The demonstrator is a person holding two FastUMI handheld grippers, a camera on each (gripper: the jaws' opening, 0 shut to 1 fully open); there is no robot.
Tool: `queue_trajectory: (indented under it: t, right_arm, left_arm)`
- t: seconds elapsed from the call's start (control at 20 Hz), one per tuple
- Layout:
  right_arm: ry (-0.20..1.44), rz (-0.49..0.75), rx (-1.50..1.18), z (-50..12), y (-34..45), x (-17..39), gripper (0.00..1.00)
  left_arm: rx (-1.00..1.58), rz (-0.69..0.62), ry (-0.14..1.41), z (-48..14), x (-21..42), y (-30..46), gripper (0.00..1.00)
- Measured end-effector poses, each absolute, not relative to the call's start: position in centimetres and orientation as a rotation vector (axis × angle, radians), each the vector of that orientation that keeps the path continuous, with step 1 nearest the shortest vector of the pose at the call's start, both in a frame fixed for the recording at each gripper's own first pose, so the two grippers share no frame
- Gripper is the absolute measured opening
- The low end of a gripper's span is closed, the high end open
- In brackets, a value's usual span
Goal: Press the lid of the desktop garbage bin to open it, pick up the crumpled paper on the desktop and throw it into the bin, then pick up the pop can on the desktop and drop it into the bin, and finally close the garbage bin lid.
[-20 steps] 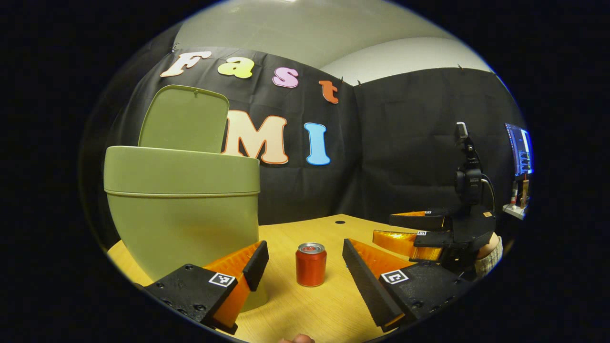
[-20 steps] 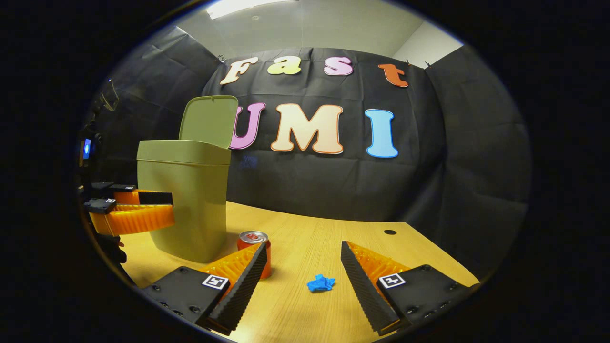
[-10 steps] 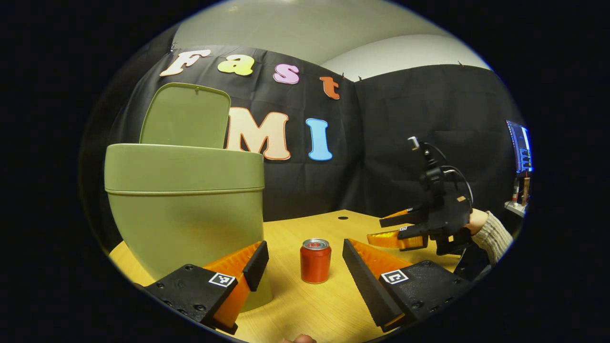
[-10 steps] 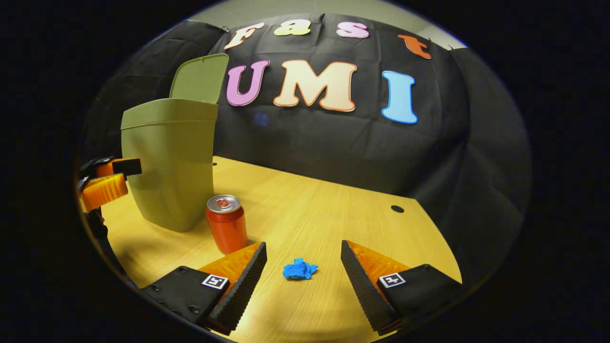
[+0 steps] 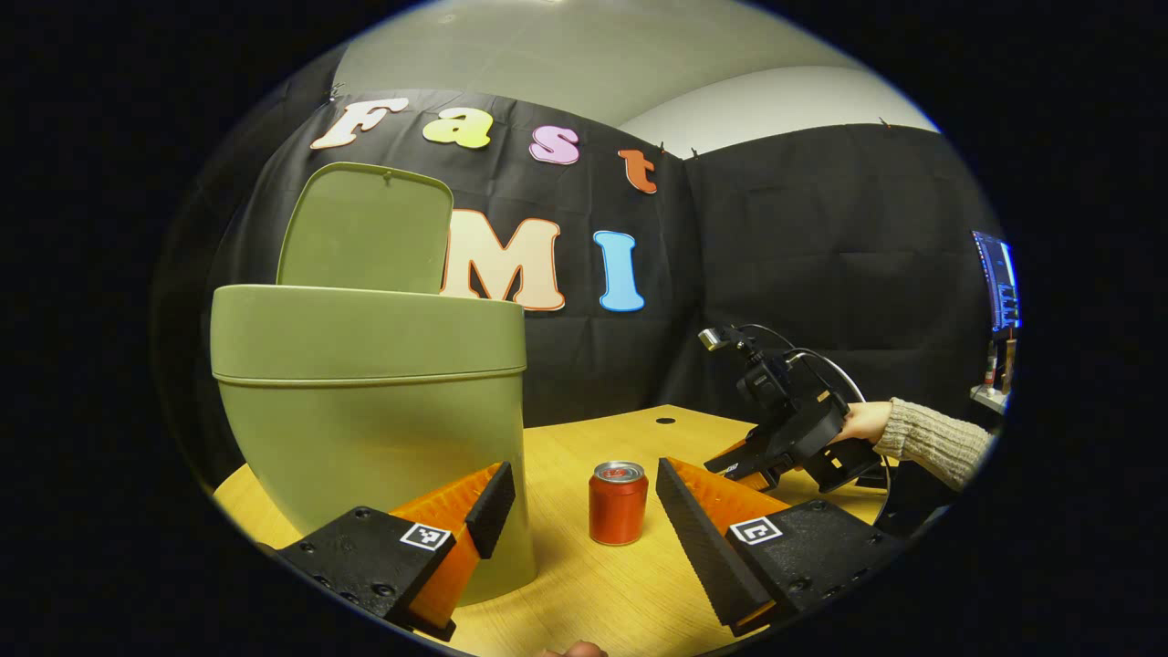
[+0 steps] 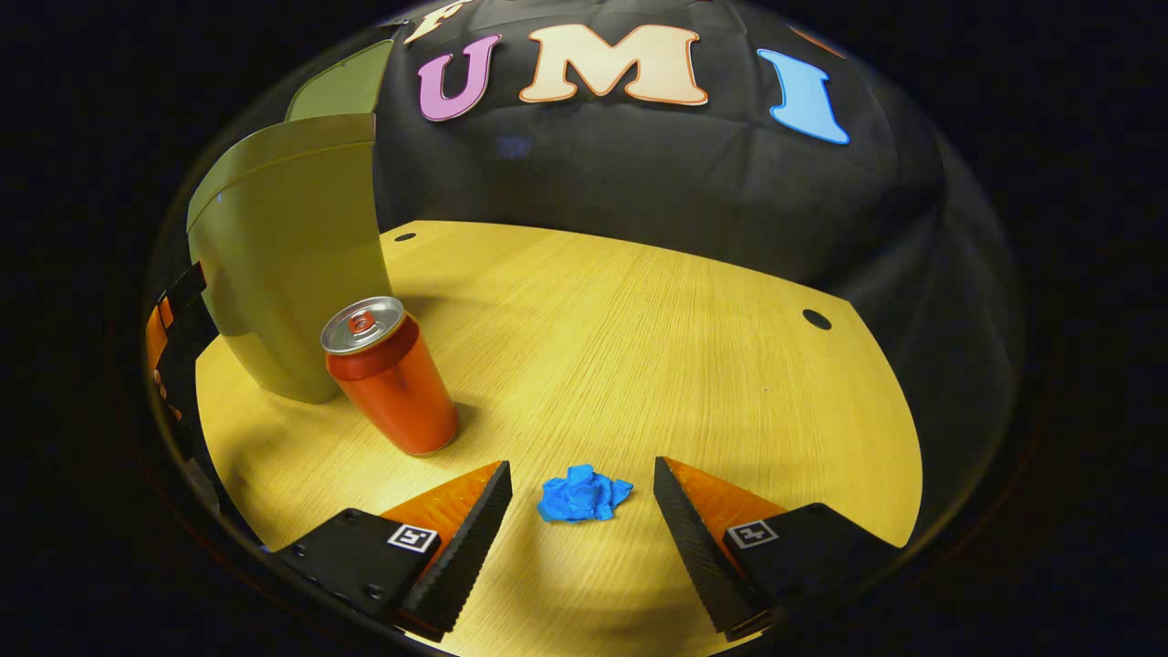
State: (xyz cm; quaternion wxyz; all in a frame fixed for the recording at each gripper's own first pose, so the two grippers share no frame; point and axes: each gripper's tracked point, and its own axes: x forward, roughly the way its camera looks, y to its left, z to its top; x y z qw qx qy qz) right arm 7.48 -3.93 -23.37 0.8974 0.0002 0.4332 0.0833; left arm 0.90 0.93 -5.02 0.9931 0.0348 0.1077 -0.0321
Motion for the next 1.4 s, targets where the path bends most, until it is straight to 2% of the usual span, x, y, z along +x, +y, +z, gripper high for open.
queue_trajectory:
  t: [0.4, 0.5, 0.55, 0.6, 0.75, 0.8, 0.85, 0.9, 0.95, 1.0, 1.15, 1.2, 1.25, 1.4]
  right_arm:
    - [0.989, 0.162, -0.002, -26.1, -3.8, 7.3, 0.99]
    - [1.005, 0.172, 0.031, -26.4, -3.4, 7.0, 0.92]
    - [1.016, 0.178, 0.059, -26.6, -3.1, 6.8, 0.86]
    - [1.018, 0.172, 0.059, -26.7, -3.3, 6.8, 0.80]
    - [1.013, 0.172, 0.040, -26.5, -3.4, 6.5, 0.38]
    - [0.998, 0.158, 0.029, -26.2, -3.6, 6.6, 0.38]
    - [0.996, 0.154, 0.020, -26.3, -3.7, 6.4, 0.24]
    - [1.000, 0.156, 0.017, -26.0, -3.6, 6.2, 0.24]
    - [0.997, 0.154, 0.018, -25.9, -3.6, 6.1, 0.24]
    - [0.986, 0.154, 0.022, -25.4, -3.4, 6.2, 0.24]
    - [0.937, 0.156, 0.036, -22.8, -3.1, 6.9, 0.24]
    - [0.916, 0.154, 0.036, -21.6, -3.0, 7.3, 0.21]
    - [0.898, 0.159, 0.038, -20.5, -2.8, 7.3, 0.24]
    - [0.829, 0.176, 0.026, -16.0, -2.0, 8.4, 0.24]
  left_arm:
    - [0.054, -0.059, 0.236, -5.7, 1.1, 1.2, 0.95]
    - [0.051, -0.060, 0.239, -5.9, 1.1, 1.3, 0.95]
    - [0.048, -0.059, 0.242, -6.0, 1.1, 1.2, 0.99]
    - [0.046, -0.060, 0.246, -6.1, 1.2, 1.3, 0.95]
    - [0.041, -0.055, 0.250, -6.1, 1.1, 1.5, 0.95]
    - [0.040, -0.053, 0.250, -6.1, 1.1, 1.5, 0.95]
    - [0.040, -0.052, 0.250, -6.1, 1.1, 1.5, 0.95]
    - [0.040, -0.051, 0.251, -6.1, 1.0, 1.5, 0.99]
    - [0.040, -0.052, 0.250, -6.0, 1.1, 1.4, 0.99]
    - [0.041, -0.054, 0.249, -6.0, 1.0, 1.4, 0.95]
    - [0.034, -0.059, 0.250, -6.0, 0.9, 1.2, 0.95]
    - [0.032, -0.062, 0.255, -6.1, 0.9, 0.9, 0.95]
    - [0.030, -0.065, 0.260, -6.2, 0.8, 0.9, 0.95]
    - [0.024, -0.074, 0.275, -6.5, 0.7, 0.5, 0.95]
